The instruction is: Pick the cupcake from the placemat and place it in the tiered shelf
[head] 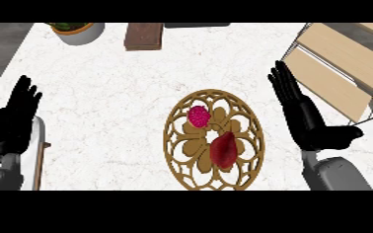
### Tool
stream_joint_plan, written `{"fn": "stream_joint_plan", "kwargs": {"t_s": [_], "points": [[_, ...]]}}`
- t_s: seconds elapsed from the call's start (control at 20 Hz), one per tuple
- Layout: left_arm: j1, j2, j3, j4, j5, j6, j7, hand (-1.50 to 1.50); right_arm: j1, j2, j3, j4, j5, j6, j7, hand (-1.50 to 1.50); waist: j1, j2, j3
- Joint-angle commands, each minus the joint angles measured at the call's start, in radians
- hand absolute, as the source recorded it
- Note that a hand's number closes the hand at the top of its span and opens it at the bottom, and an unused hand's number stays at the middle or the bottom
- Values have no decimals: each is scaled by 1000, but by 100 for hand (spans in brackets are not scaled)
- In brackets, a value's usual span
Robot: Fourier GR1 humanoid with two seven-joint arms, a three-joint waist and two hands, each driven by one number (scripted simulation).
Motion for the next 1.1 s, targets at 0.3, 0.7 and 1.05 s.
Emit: {"fn": "stream_joint_plan", "kwargs": {"t_s": [0.3, 0.7, 1.05], "points": [[43, -93, -130, 49, 10, -98, 84, 0, 58, -339, -105, 134, 339, -173, 125, 150, -14, 38, -31], [17, -173, -156, 93, -28, -141, 146, 0, 78, -159, -112, 42, 261, -97, 175, -150, 36, 14, -6], [17, -144, -118, 68, -24, -161, 175, 0, 135, -253, -44, -224, 243, 67, 344, -150, 34, 13, -6]]}}
